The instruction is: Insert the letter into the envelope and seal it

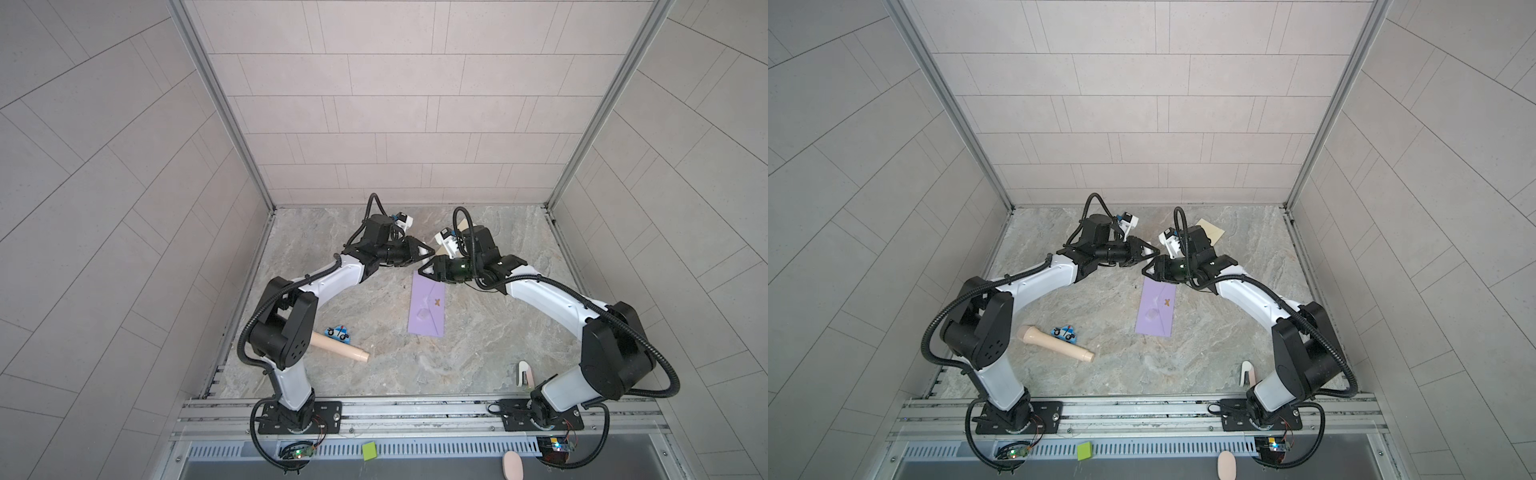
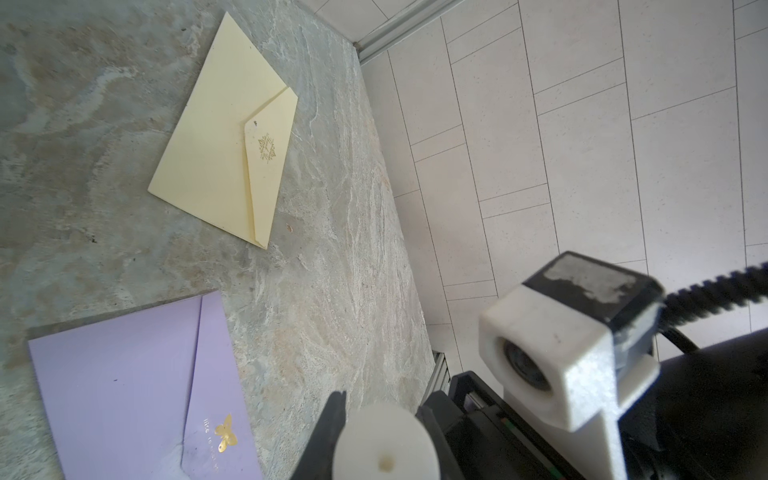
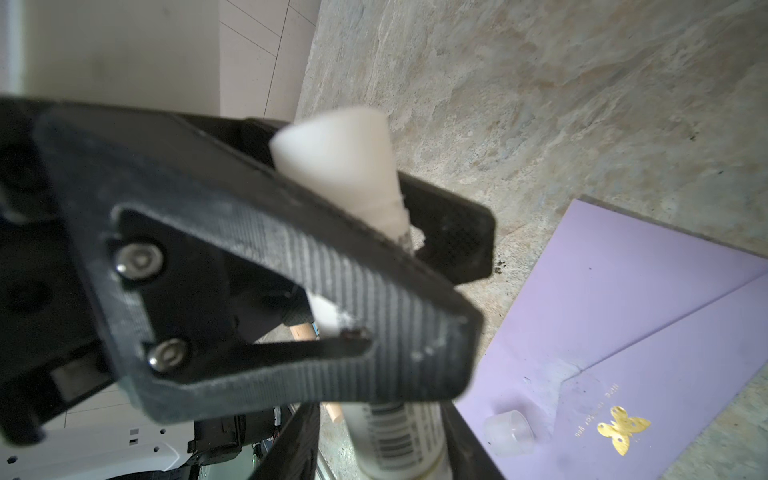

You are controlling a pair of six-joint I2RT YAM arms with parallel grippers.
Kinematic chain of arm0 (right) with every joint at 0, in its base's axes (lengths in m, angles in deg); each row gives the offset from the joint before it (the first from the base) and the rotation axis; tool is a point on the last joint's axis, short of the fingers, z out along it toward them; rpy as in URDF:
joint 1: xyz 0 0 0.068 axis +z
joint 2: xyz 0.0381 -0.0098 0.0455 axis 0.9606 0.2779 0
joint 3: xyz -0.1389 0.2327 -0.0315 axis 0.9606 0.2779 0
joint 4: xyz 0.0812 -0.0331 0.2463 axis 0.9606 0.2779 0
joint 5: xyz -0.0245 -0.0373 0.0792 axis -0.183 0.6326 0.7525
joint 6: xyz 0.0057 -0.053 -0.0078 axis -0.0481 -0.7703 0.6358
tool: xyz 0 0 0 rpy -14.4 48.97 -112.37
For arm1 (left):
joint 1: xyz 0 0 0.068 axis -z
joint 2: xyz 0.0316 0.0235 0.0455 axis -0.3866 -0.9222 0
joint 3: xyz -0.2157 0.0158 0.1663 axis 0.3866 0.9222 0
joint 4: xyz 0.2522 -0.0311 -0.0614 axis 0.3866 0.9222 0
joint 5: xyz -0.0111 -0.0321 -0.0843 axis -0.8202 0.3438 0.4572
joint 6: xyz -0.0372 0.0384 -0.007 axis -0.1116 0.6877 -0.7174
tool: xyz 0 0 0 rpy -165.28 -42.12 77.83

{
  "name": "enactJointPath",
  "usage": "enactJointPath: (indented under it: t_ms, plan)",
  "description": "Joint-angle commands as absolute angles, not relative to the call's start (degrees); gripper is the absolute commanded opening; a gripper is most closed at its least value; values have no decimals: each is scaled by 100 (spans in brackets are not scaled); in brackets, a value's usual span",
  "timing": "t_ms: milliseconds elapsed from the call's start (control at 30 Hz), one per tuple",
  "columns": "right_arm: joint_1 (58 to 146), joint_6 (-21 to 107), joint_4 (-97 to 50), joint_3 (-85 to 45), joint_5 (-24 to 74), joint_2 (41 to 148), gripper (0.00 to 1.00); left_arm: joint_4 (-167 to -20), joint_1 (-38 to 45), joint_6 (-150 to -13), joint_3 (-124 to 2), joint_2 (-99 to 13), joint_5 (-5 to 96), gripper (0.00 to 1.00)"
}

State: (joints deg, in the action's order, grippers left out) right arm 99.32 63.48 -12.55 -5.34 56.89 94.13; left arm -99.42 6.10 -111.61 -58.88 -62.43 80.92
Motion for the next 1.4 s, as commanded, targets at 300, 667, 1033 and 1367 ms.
enactJointPath:
  t_ms: [300,667,1033,1367]
  plan:
    - [9916,6282,-1095,-598,5286,9206,20,-9972,557,-11223,-5815,-6016,7859,0]
    - [11217,5517,1379,-1852,563,9621,6,-7113,556,-11258,-7236,-6441,7079,0]
    - [12695,5227,2129,-2890,-2348,10425,8,-6424,556,-11286,-7772,-6667,7185,0]
    - [10706,5571,-320,-1145,4047,8736,49,-7238,529,-11179,-7367,-6491,7771,0]
